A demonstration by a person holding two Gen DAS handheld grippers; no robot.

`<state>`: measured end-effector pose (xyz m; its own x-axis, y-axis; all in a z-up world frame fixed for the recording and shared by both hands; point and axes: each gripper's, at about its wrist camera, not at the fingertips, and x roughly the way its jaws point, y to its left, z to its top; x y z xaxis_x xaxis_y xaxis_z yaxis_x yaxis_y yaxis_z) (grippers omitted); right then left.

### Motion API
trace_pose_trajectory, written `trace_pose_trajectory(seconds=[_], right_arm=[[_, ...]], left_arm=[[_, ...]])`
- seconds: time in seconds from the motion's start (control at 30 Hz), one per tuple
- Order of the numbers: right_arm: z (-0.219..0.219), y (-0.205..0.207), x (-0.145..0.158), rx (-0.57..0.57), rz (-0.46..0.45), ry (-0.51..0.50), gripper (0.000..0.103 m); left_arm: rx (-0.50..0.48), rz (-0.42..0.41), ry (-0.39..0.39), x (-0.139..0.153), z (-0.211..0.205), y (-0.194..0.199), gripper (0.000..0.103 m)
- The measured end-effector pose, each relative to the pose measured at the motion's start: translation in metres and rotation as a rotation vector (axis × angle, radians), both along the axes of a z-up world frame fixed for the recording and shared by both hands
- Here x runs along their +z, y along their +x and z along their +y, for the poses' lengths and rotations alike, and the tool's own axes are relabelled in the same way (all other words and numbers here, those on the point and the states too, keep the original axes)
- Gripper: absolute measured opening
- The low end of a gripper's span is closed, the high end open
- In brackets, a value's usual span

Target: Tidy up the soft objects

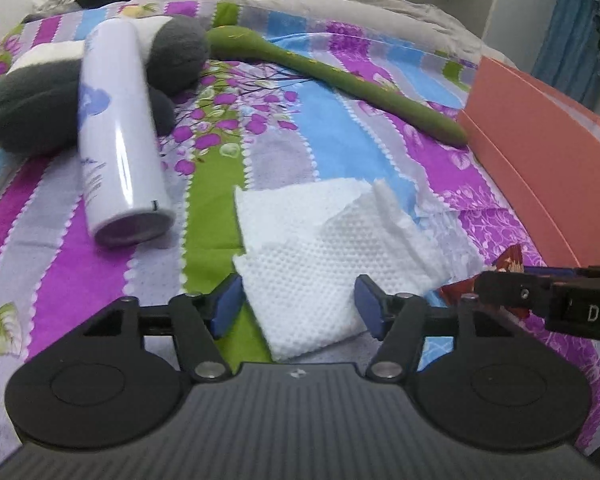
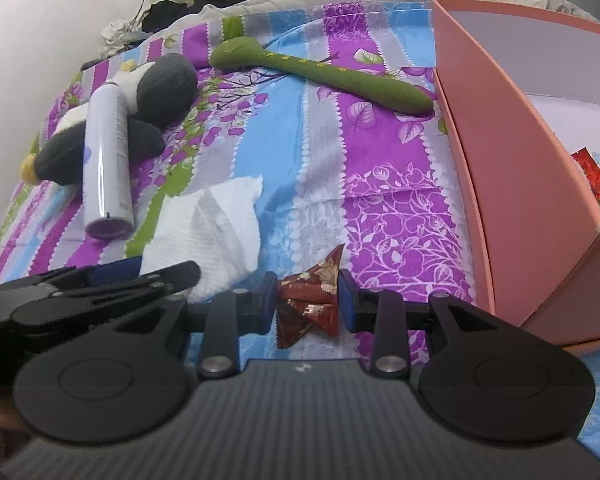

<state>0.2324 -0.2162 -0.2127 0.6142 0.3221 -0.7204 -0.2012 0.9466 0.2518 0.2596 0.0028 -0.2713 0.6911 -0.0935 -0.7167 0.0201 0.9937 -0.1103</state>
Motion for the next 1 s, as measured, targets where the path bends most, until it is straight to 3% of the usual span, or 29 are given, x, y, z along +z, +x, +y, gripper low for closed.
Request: trace_pose_trajectory(seconds=[0.1, 0.2, 0.33, 0.37, 0.63, 1.0], right_arm=[[0.001, -0.001, -0.002, 0.005, -0.009, -0.003, 0.035], [0.002, -0.001, -0.003, 0.009, -0.017, -0.009, 0.035], [0.003, -0.001, -0.005, 0.006, -0.018, -0.014, 0.035], [0.003, -0.001, -0.005, 0.007, -0.019, -0.017, 0.035], [0.007, -0.005, 0.007, 0.009, -0.023, -0.034, 0.033], [0.001, -0.042, 0.053, 0.017, -0.070, -0.037, 0.033]], left_arm=[[-0.025, 0.003, 0.014, -0.003, -0.005, 0.003, 0.068], [-0.054, 0.009, 0.036, -0.005, -0.012, 0.003, 0.057], [-0.073, 0.015, 0.057, -0.006, -0.019, 0.001, 0.017], [-0.074, 0.019, 0.043, -0.006, -0.019, 0.001, 0.014], [-0.068, 0.059, -0.012, 0.008, -0.022, -0.004, 0.011], [-0.021, 0.017, -0.091, 0.066, -0.011, -0.046, 0.011]])
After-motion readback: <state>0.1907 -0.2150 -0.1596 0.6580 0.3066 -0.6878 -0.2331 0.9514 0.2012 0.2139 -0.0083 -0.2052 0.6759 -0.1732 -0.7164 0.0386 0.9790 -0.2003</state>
